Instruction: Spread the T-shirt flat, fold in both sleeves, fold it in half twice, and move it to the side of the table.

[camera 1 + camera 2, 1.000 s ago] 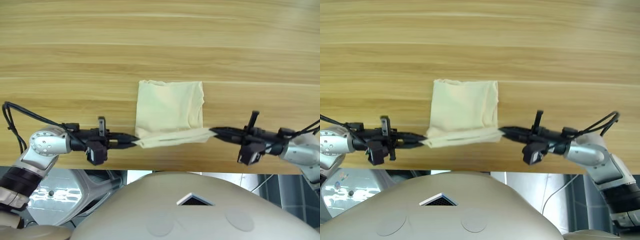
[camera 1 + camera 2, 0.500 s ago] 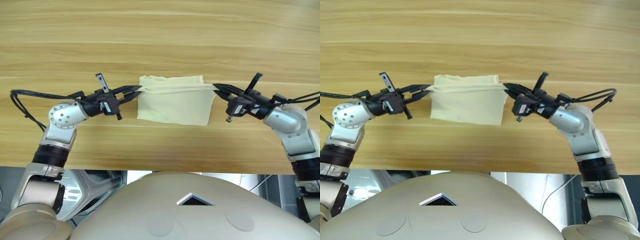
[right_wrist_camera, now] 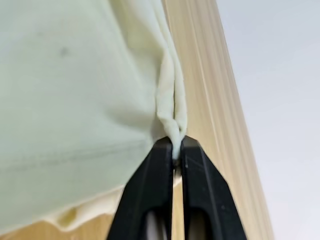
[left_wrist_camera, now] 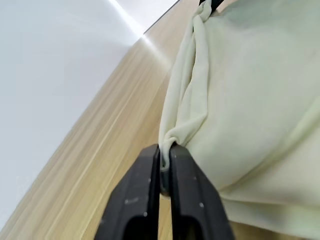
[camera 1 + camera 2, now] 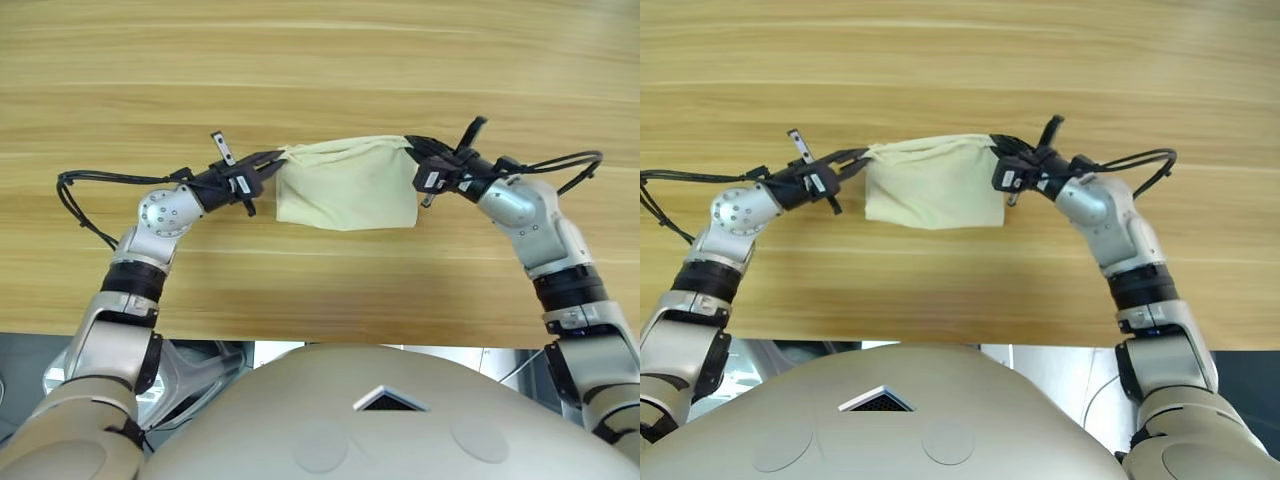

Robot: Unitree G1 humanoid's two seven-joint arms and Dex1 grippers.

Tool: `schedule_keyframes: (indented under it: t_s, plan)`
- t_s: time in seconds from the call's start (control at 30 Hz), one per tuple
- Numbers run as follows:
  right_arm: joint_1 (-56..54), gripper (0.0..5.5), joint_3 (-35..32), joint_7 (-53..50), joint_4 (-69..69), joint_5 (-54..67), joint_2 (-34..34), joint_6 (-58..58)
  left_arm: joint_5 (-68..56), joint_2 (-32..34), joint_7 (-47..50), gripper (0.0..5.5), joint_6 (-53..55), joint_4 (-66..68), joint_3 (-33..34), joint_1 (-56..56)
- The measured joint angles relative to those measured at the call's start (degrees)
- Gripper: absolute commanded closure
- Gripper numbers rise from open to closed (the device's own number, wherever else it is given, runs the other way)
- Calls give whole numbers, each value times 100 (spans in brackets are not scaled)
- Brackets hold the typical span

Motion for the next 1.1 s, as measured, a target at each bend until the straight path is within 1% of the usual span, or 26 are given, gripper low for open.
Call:
schedule_keyframes:
  t_s: [0.17, 0.3, 0.4, 0.5, 0.57, 0.6, 0.73, 0.83, 0.9, 0.97, 1.1]
  plan:
    - [-503, 546, 354, -494, 1208, -367, 374, -30, 762, -237, 805, 537, 7, 1143, -240, -630]
    - [-897, 546, 544, -934, 2021, -505, 578, -111, 1067, -404, 1349, 537, 18, 1941, -422, -1186]
    - [-1186, 546, 665, -1179, 2549, -532, 687, -115, 1250, -500, 1717, 537, 17, 2304, -570, -1405]
    - [-1386, 546, 760, -1261, 2934, -521, 786, -130, 1345, -572, 1877, 537, 36, 2549, -684, -1553]
    - [-1405, 546, 767, -1257, 3083, -430, 820, -136, 1278, -615, 1740, 496, 33, 2683, -687, -1613]
    - [-1404, 510, 740, -1242, 3117, -296, 826, -140, 1202, -631, 1583, 478, 7, 2724, -684, -1628]
    - [-1218, 461, 530, -1048, 3143, 207, 782, -350, 699, -772, 873, 423, -105, 2882, -496, -1586]
    - [-939, 415, 234, -481, 2965, 936, 735, -644, 311, -918, 667, 380, 55, 3004, -223, -1587]
    - [-745, 391, 35, -41, 2848, 1465, 733, -783, 132, -979, 600, 360, 181, 3078, -69, -1607]
    - [-669, 356, -178, 399, 2851, 1928, 761, -782, -87, -1051, 598, 328, 390, 3156, 170, -1627]
    - [-689, 299, -706, 897, 3115, 2684, 930, -543, -422, -1142, 794, 276, 905, 3362, 666, -1792]
